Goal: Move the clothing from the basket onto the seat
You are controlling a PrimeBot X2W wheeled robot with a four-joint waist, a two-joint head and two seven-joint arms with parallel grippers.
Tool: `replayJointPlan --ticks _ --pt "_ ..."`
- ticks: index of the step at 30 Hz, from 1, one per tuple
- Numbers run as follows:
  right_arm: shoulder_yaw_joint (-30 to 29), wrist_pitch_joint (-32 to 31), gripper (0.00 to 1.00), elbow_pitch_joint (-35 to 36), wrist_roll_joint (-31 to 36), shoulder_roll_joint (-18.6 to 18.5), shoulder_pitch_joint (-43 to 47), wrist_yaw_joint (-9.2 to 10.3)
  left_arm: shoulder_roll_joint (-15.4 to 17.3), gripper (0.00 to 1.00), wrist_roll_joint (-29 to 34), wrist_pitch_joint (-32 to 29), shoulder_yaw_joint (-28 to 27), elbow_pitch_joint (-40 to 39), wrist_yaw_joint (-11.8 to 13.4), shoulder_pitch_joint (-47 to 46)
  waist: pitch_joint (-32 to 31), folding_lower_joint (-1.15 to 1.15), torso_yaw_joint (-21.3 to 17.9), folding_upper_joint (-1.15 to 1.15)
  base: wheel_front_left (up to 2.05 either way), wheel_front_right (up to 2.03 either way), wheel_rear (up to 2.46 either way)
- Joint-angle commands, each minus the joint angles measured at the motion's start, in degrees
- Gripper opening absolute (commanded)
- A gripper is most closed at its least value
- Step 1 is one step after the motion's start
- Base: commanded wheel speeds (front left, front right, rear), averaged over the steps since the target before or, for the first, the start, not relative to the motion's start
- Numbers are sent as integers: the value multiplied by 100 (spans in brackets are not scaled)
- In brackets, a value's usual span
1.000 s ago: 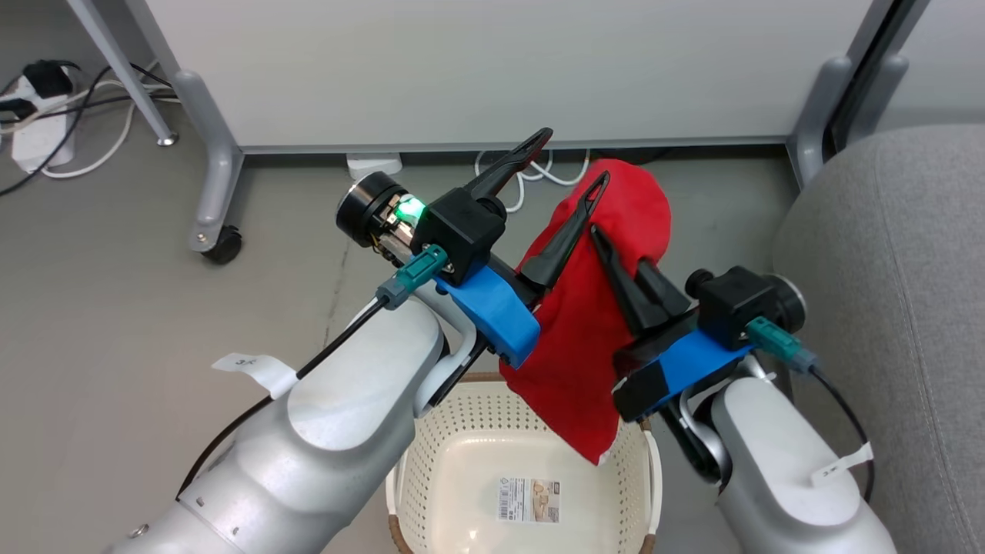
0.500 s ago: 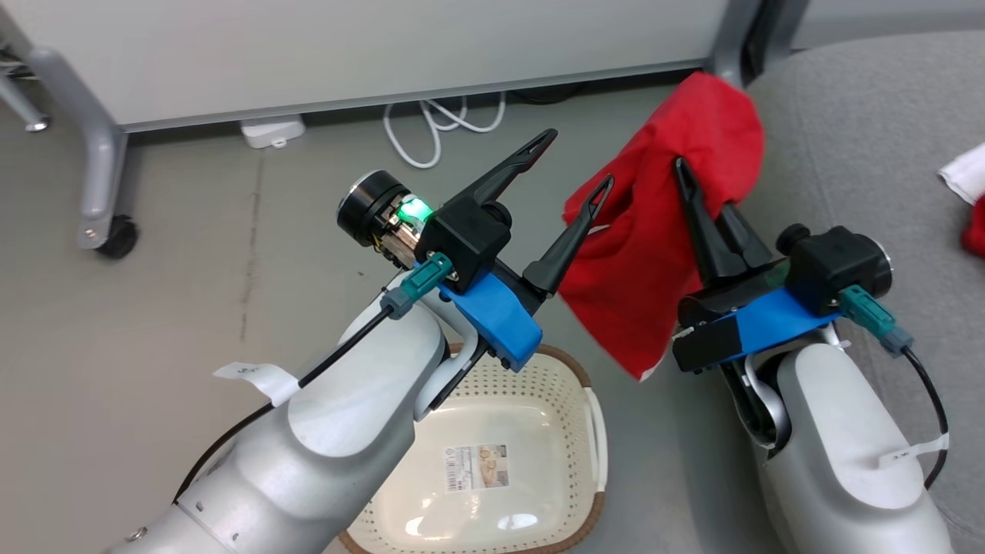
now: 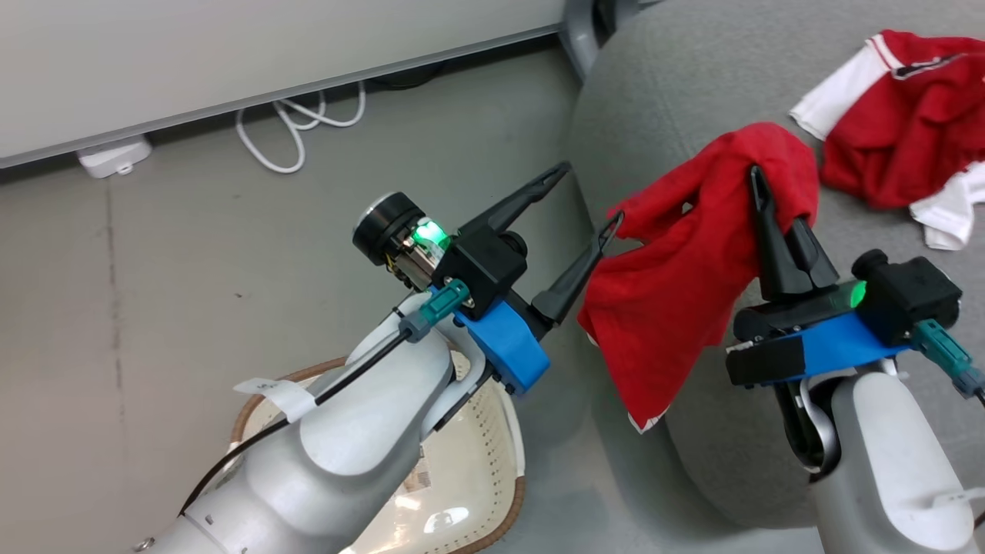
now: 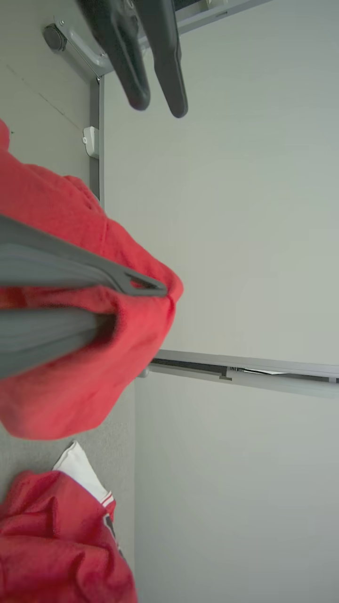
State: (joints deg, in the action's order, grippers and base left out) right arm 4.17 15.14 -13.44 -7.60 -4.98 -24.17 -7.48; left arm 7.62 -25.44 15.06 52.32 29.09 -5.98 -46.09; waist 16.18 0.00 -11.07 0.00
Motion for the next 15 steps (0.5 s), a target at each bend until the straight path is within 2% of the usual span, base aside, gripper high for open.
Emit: replayJointPlan --ticks 1,7,15 --pt "-99 1 0 116 37 11 154 -3 11 100 34 16 45 12 -34 53 33 0 -251 0 0 0 0" --pt "-326 1 0 380 40 58 518 -3 -1 100 43 16 144 38 -60 147 23 0 -516 0 0 0 0" --pt "-517 1 0 581 43 119 895 -3 -30 100 48 16 218 61 -81 231 -22 0 -655 0 0 0 0"
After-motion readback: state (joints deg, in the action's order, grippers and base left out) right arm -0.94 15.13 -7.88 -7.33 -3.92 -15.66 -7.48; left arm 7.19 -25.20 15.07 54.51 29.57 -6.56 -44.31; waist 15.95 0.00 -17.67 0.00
